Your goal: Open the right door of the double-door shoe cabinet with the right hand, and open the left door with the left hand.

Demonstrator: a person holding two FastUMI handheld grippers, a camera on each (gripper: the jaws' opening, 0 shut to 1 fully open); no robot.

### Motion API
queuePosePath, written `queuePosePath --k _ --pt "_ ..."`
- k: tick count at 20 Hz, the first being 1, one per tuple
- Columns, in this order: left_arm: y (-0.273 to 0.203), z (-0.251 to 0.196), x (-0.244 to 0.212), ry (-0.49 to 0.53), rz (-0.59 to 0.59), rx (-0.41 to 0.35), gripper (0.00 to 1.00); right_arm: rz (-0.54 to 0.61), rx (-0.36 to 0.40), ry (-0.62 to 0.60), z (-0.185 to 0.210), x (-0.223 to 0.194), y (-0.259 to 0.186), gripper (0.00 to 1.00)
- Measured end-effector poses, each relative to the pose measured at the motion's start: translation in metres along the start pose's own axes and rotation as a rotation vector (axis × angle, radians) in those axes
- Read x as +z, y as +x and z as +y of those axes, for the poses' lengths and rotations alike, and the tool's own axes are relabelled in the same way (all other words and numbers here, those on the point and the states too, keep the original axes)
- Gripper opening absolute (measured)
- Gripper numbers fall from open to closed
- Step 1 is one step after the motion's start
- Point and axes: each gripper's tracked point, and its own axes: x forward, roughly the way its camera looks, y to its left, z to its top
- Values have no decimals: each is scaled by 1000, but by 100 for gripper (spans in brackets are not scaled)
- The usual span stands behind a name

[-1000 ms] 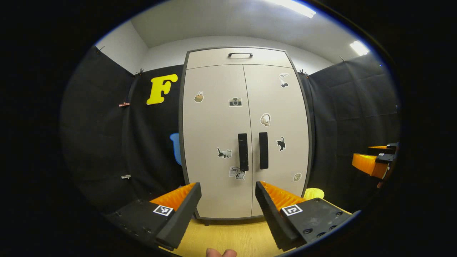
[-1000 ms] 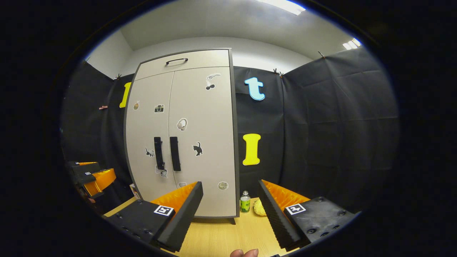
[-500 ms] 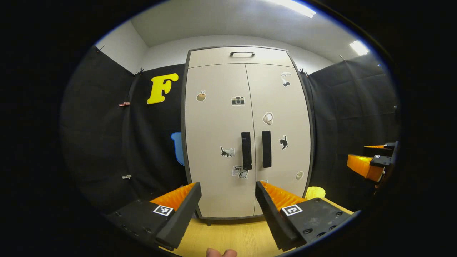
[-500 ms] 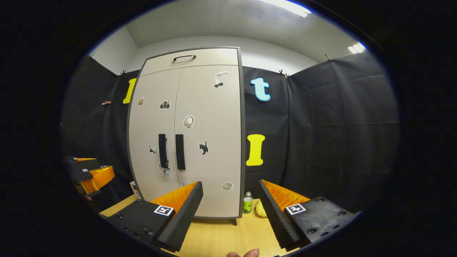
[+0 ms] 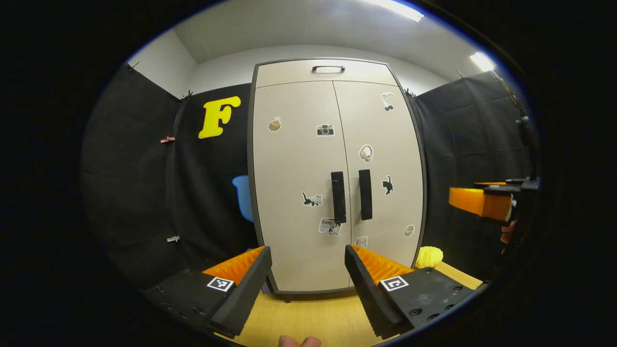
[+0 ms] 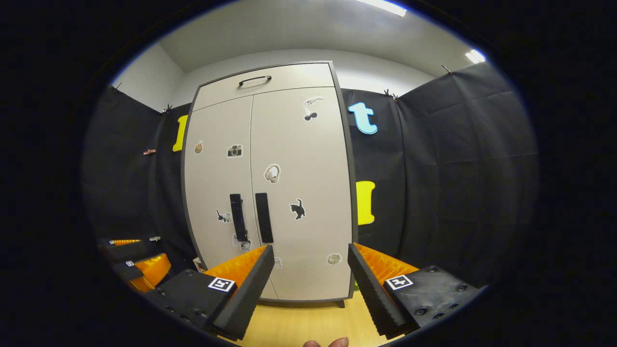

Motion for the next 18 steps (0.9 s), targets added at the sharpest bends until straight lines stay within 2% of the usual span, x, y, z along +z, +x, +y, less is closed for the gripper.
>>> queuePosePath --k 7,18 --pt "-10 14 -9 -1 9 12 95 -1 57 7 52 5 72 99" --pt "-9 40 -24 -28 35 30 95 30 44 -89 96 -32 177 99"
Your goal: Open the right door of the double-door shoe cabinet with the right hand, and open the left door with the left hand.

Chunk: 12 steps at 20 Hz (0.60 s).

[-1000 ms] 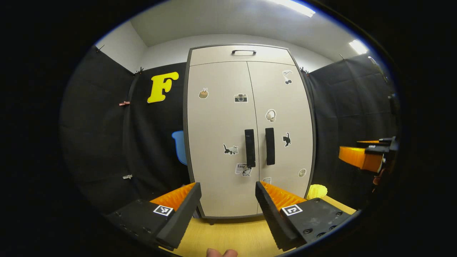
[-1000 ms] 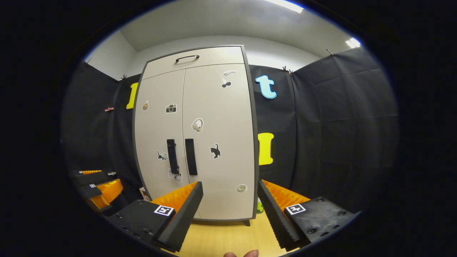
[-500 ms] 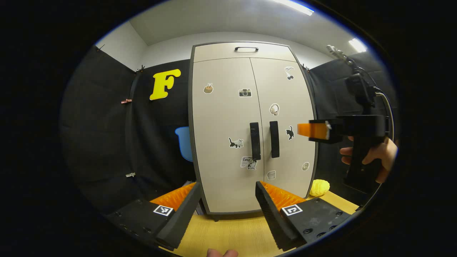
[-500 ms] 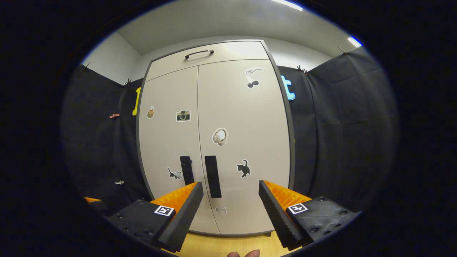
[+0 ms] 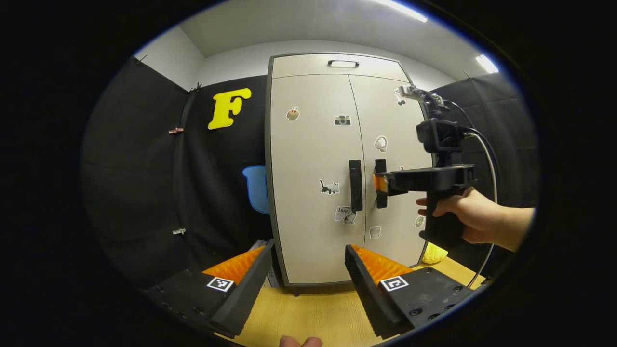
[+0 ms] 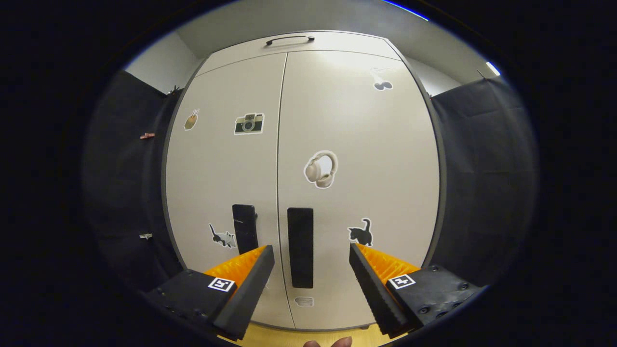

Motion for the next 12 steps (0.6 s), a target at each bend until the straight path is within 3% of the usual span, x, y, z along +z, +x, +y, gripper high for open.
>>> queuePosePath --k 5,7,10,11,12 --pt "1 12 -7 -29 19 10 95 25 -21 15 4 -16 28 95" --pt "1 16 -8 -25 21 17 95 34 -38 39 1 -20 37 83" --pt "-2 26 -11 -6 21 34 95 66 -51 84 -2 -33 50 75" --pt "-2 28 -12 -8 22 40 95 55 -43 88 0 -27 45 56" --pt "-3 29 -13 -13 25 42 95 70 -40 77 0 -32 45 58"
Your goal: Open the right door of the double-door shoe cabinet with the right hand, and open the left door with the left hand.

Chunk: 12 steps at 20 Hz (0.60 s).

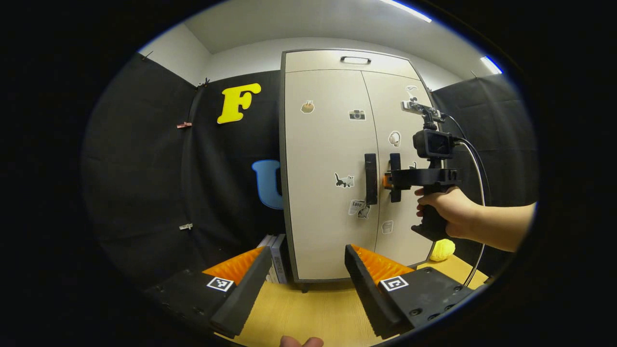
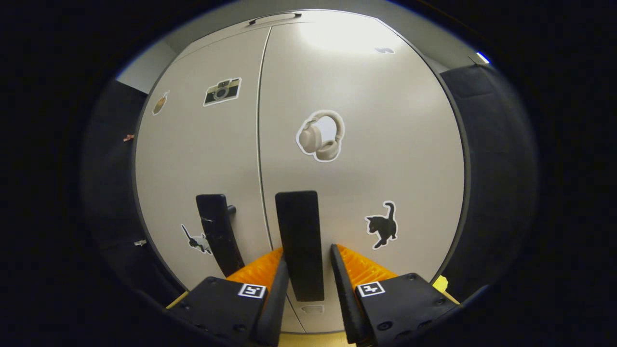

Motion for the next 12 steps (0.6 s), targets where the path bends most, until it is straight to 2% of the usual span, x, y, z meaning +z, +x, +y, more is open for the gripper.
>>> queuePosePath --k 1,2,3,4,5,12 --pt "-1 1 0 -3 1 1 95 -10 -4 -11 3 0 2 53" --pt "-1 2 0 -3 3 4 95 -15 -13 -36 3 -1 7 36" --pt "-2 4 1 0 1 8 95 -15 -25 -57 3 1 -1 31" --pt "-4 5 1 2 -1 14 95 -11 -29 -63 3 1 -2 31" --pt "-5 6 3 2 -4 17 95 -6 -27 -56 3 0 -3 24" --pt "-12 10 2 8 -1 51 95 -7 29 -44 0 4 -26 24"
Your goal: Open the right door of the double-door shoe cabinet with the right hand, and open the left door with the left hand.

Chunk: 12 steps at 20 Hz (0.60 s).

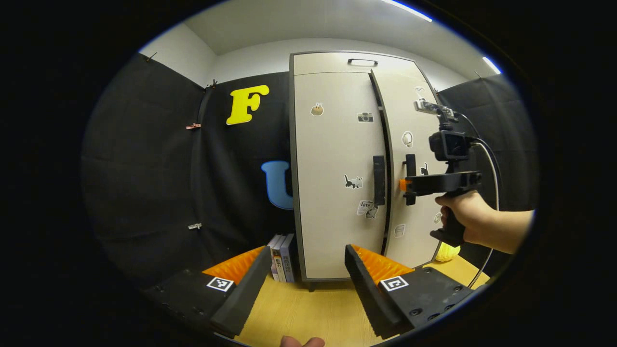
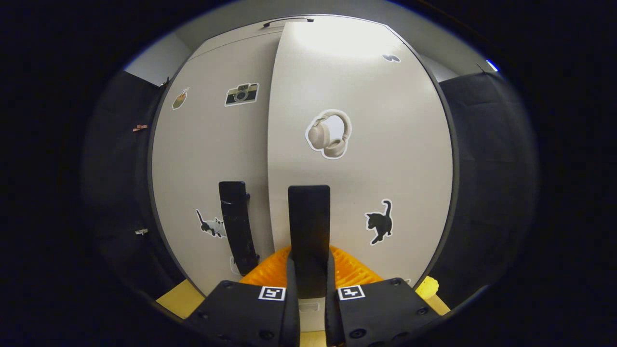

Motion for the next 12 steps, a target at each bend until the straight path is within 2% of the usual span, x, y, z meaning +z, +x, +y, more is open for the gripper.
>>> queuePosePath --k 12 --pt "-20 -6 2 -4 1 35 95 2 62 30 -14 3 -25 24"
